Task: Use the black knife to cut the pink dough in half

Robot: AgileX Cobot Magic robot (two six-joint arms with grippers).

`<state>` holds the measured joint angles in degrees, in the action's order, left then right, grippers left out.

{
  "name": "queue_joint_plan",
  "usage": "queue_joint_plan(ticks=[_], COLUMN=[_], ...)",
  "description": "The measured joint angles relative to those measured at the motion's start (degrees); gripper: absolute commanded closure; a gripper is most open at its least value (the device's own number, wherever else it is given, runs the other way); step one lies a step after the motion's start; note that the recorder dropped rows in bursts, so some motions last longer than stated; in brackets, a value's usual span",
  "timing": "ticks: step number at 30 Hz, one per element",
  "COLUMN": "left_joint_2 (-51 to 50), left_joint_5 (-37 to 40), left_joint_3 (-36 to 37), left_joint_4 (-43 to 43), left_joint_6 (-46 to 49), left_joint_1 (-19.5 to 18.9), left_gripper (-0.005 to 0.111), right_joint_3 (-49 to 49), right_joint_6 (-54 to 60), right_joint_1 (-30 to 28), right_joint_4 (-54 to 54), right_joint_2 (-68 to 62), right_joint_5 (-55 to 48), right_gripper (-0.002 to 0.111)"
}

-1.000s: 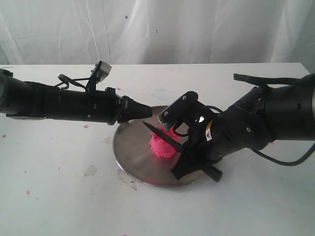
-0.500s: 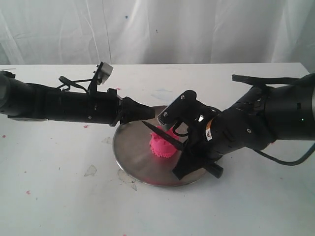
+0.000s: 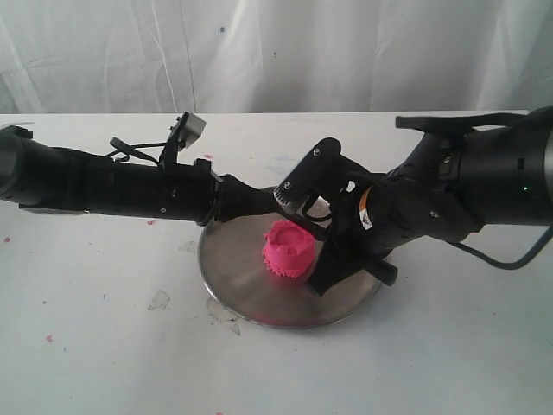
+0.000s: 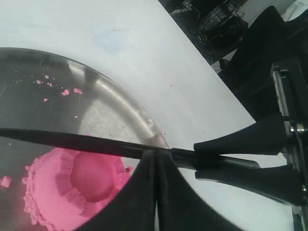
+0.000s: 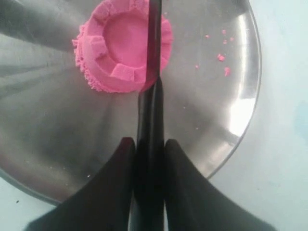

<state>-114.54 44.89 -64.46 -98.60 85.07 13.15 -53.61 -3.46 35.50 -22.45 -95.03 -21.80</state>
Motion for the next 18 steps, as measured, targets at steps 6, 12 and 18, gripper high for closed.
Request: queue_joint_plan(ticks=[6, 12, 18], left_joint_2=[0.0, 0.0, -0.27], left_joint_5=[-0.98, -1.15, -3.04], left_joint_3=[0.0, -1.42, -5.5], left_joint_4=[0.0, 0.0, 0.0], left_joint_6=[0.0, 0.25, 0.05], left_joint_1=[0.0, 0.0, 0.0], left_gripper=[0.107, 0.107, 0.107], right_joint_3=[-0.1, -0.1, -0.1], right_joint_6=[0.0, 0.0, 0.0], right_joint_1=[0.0, 0.0, 0.0], right_joint_4=[0.69, 1.97, 2.65], right_joint_2=[-0.87, -1.2, -1.45], right_joint_5=[-0.22, -0.22, -0.22], right_gripper=[0.108, 0.108, 0.108])
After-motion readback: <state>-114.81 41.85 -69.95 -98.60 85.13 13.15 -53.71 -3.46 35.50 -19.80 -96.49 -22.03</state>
